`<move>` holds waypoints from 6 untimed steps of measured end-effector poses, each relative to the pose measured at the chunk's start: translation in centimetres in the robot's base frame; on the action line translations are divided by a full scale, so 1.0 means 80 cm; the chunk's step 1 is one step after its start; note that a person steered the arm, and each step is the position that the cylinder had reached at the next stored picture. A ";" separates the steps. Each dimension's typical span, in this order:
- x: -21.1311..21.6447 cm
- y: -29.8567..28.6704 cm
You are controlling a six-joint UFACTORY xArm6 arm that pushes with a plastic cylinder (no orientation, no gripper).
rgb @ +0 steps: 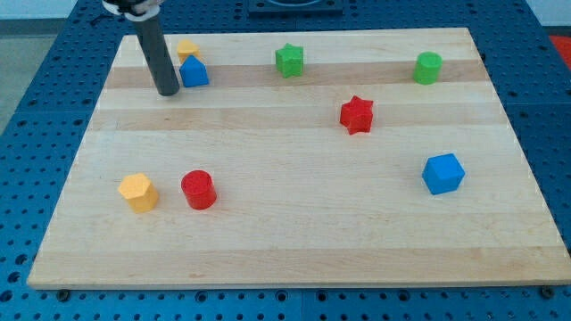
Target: Move the blue triangle towards up and right a bit
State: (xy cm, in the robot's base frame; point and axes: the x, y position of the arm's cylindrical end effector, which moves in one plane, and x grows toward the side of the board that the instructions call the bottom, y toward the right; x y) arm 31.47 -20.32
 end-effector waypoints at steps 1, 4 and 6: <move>-0.020 -0.003; -0.003 0.093; 0.041 0.132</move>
